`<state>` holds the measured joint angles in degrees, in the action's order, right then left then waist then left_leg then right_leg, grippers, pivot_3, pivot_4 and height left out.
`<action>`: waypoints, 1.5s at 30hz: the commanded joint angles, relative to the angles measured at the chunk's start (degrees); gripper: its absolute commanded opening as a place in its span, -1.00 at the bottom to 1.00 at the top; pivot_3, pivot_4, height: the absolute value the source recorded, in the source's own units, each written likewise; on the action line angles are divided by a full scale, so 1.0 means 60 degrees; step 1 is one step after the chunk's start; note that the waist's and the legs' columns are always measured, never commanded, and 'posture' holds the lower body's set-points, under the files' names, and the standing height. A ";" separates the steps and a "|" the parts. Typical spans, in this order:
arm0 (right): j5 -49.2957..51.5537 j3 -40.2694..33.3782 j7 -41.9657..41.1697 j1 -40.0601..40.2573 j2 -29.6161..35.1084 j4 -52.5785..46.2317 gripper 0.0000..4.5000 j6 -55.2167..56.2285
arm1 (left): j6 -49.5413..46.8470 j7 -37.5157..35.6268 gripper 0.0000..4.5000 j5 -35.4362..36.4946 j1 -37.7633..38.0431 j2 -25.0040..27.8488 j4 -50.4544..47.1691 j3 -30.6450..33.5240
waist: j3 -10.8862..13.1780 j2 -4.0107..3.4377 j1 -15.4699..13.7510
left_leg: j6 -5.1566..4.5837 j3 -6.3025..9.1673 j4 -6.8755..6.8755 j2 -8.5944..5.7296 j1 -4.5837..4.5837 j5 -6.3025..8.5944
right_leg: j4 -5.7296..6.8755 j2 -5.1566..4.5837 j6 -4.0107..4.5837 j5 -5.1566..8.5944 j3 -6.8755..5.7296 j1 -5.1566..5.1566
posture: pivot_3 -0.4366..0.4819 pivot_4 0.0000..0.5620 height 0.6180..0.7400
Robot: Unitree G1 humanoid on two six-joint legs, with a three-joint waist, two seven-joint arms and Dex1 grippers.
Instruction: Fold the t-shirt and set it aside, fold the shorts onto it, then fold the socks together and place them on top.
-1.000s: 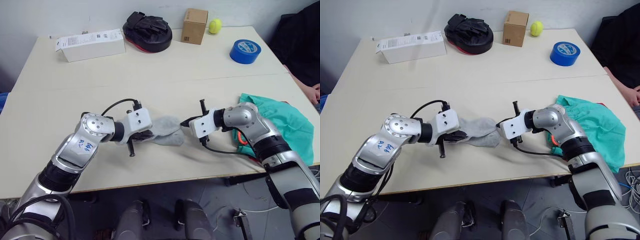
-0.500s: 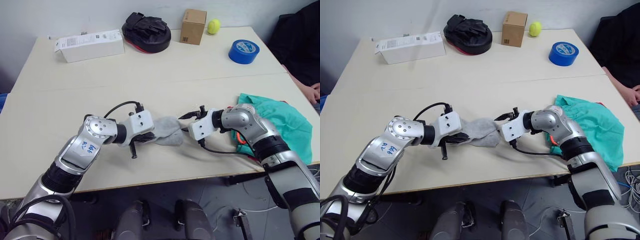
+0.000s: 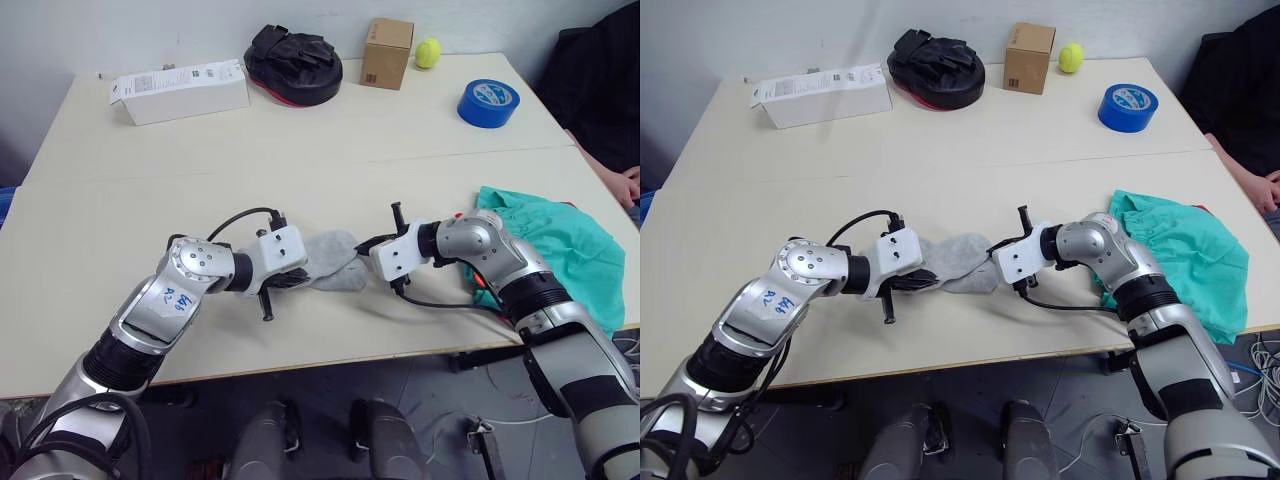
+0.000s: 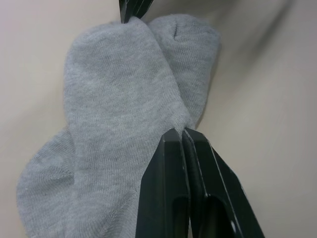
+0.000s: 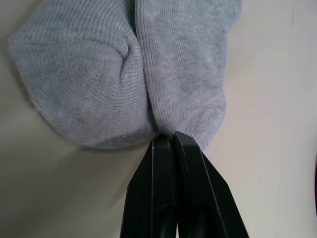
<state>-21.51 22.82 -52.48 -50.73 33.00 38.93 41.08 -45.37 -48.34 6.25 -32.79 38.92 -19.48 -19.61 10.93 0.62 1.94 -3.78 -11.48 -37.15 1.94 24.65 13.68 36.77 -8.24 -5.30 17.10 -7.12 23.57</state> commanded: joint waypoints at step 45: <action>0.3317 -0.1190 -0.1884 0.3125 0.1251 -0.7724 -0.98 -0.7090 | 0.9509 -0.1252 -1.00 -0.1994 -0.0980 0.0408 0.5855 0.0968 | 0.0001 0.0002 -0.0071 | 0.0018 0.0004 -0.0004 -0.0009 0.0007 0.0041 | 0.0010 -0.0051 0.0007 0.0006 -0.0065 0.0015 | -0.05 -0.47 1.00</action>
<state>-1.49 16.08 -64.33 -32.14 40.52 -6.14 -1.35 9.96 -56.84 -4.98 -39.06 41.05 15.18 -14.50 10.93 0.63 1.52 -3.63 -11.43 -37.18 1.86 24.71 13.97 36.83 -8.58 -5.27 17.14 -7.50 23.66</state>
